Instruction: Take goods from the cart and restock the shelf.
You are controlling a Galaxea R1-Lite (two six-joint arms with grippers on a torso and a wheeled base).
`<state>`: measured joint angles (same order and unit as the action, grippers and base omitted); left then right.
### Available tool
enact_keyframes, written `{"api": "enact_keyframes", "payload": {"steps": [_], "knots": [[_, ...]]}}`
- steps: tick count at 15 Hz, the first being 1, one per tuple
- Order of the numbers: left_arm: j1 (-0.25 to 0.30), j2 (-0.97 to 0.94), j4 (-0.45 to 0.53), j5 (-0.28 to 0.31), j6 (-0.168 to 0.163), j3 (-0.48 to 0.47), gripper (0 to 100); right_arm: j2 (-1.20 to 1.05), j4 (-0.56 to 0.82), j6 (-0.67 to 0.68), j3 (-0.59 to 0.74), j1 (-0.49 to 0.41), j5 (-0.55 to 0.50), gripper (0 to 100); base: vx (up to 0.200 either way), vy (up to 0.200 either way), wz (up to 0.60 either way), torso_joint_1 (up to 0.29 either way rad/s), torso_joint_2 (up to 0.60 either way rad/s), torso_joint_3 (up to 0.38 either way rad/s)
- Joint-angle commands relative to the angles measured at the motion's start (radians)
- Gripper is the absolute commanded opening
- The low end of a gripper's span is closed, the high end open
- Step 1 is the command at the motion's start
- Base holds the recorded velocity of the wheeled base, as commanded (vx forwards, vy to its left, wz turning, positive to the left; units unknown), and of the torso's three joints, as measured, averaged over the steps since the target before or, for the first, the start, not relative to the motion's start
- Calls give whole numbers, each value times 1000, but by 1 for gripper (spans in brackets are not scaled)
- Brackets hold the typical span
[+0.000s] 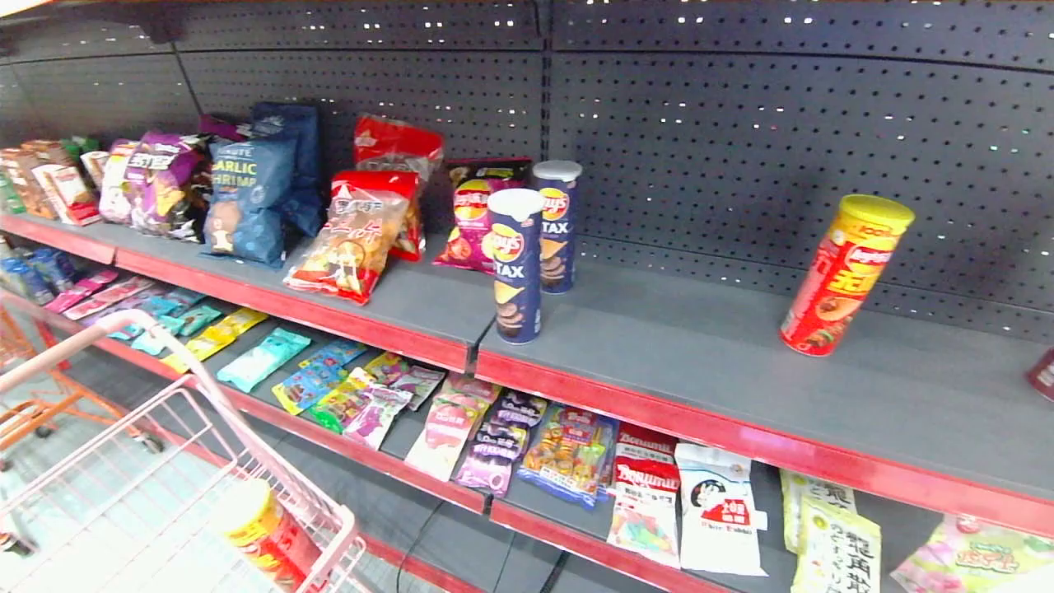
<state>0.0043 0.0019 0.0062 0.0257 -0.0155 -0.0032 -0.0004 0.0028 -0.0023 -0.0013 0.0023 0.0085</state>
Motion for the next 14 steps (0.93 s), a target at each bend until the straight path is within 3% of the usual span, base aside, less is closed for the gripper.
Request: {"api": "enact_keyframes", "payload": {"steps": [1, 7, 14], "knots": [[0, 0, 0, 0, 0, 0, 100, 3, 0, -1, 0, 1, 1, 100, 0, 0, 600, -7, 2, -2], [0, 0, 0, 0, 0, 0, 100, 0, 0, 2, 0, 1, 1, 100, 0, 0, 600, 2, 1, 3], [0, 0, 0, 0, 0, 0, 100, 0, 0, 1, 1, -1, -1, 100, 0, 0, 0, 0, 0, 0]]}}
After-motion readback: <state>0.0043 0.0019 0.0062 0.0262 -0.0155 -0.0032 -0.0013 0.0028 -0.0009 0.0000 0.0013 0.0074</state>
